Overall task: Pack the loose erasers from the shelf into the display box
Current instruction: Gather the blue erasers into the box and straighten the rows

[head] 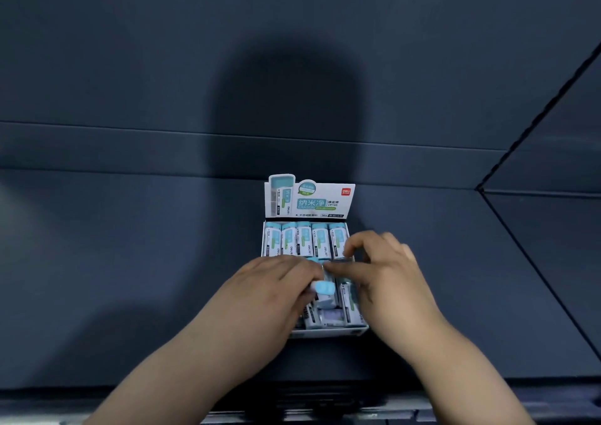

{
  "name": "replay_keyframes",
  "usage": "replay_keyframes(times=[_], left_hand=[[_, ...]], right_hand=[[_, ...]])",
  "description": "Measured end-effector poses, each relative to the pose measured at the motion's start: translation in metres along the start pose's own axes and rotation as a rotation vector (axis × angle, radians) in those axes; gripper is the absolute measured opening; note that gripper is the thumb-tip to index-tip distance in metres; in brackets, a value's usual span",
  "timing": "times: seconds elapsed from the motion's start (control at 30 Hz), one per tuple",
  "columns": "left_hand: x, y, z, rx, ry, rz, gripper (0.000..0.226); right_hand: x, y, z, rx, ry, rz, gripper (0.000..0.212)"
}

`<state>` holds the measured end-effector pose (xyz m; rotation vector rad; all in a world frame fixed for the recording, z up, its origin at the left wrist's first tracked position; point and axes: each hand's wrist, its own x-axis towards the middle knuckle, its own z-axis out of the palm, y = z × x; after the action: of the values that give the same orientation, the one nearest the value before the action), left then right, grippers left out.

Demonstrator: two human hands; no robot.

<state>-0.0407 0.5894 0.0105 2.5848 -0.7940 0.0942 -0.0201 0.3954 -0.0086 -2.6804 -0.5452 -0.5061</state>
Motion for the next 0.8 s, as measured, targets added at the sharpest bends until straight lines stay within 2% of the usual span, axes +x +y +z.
replay_keyframes(times=[0.07,0.17,0.2,0.27,0.33,0.43,0.57,0.67,0.77,0.8], left_hand=[[-0.001,0.001,-0.001,0.011,0.0,-0.007,0.02],[-0.002,0.0,-0.004,0.036,0.007,-0.012,0.02],[-0.002,0.0,-0.005,0.033,0.012,-0.016,0.021],[0.0,-0.002,-0.007,0.032,0.053,-0.017,0.024],[0.001,-0.004,-0.009,0.05,0.089,-0.02,0.03],[0.001,-0.009,-0.008,0.105,0.136,-0.093,0.027],[-0.001,-0.02,-0.006,0.121,0.124,-0.211,0.037],[-0.003,-0.025,-0.005,0.049,0.062,-0.256,0.044],[-0.007,-0.029,-0.002,0.025,0.009,-0.19,0.064],[-0.008,-0.028,-0.003,-0.023,0.019,-0.19,0.064]], right_hand=[[-0.001,-0.001,0.001,0.024,-0.008,0.003,0.041],[-0.008,-0.001,-0.011,0.218,-0.014,0.126,0.033],[-0.011,0.0,-0.017,0.244,-0.081,0.156,0.033],[-0.014,0.003,-0.028,0.209,-0.255,0.163,0.049],[-0.012,0.005,-0.031,0.141,-0.348,0.139,0.057],[0.0,0.004,-0.028,0.129,-0.334,0.169,0.047],[0.011,0.004,-0.025,0.148,-0.304,0.206,0.04],[0.012,0.0,-0.025,0.208,-0.279,0.199,0.042],[0.014,-0.004,-0.026,0.223,-0.358,0.165,0.048],[0.015,-0.004,-0.026,0.214,-0.39,0.162,0.053]])
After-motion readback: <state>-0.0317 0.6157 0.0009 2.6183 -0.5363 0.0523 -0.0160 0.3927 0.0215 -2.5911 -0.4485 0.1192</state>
